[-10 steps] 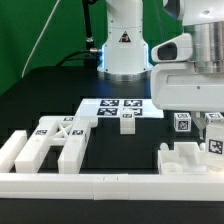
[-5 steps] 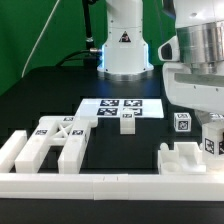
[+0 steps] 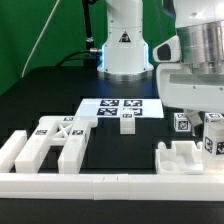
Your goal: Assemble chair
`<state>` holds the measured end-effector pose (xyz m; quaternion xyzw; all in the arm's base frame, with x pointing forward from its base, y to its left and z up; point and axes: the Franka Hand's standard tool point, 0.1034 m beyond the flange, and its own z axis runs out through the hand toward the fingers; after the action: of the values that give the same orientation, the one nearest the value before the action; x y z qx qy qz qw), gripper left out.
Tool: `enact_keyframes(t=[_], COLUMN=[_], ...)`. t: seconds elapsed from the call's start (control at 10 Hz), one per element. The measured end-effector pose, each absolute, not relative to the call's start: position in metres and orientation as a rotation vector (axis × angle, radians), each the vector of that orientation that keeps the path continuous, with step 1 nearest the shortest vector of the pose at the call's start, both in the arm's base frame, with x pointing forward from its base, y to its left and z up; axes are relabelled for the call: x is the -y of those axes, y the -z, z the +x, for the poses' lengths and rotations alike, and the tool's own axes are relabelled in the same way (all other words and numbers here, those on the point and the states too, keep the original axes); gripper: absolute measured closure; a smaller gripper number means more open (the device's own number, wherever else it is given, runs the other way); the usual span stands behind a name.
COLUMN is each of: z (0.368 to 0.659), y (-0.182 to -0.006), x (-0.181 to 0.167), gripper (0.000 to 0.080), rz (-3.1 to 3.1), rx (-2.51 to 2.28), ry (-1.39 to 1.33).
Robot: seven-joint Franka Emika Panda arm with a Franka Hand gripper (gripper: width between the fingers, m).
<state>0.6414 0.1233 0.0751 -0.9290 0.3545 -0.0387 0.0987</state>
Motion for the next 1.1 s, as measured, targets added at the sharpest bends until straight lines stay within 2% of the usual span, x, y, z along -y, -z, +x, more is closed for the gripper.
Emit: enact_keyframes(t=[0.4, 0.8, 0.9, 1.0, 1.1], z=[0.6396, 0.6469, 0.6464, 0.6465, 0.6464], y=[-0.0741, -0.0793, -0.079, -0.079, -0.079], x=[-0.1251, -0.1245, -0.1251, -0.1246, -0.1253], gripper=[0.0151, 0.0151, 0.0151, 0.0251, 0.0387], rz=[-2.903, -3.08, -3.079, -3.08, -3.082], rx=[-0.599, 0.39, 0.306, 0.307, 0.206], ry=[0.152, 0.239, 0.236, 0.236, 0.233])
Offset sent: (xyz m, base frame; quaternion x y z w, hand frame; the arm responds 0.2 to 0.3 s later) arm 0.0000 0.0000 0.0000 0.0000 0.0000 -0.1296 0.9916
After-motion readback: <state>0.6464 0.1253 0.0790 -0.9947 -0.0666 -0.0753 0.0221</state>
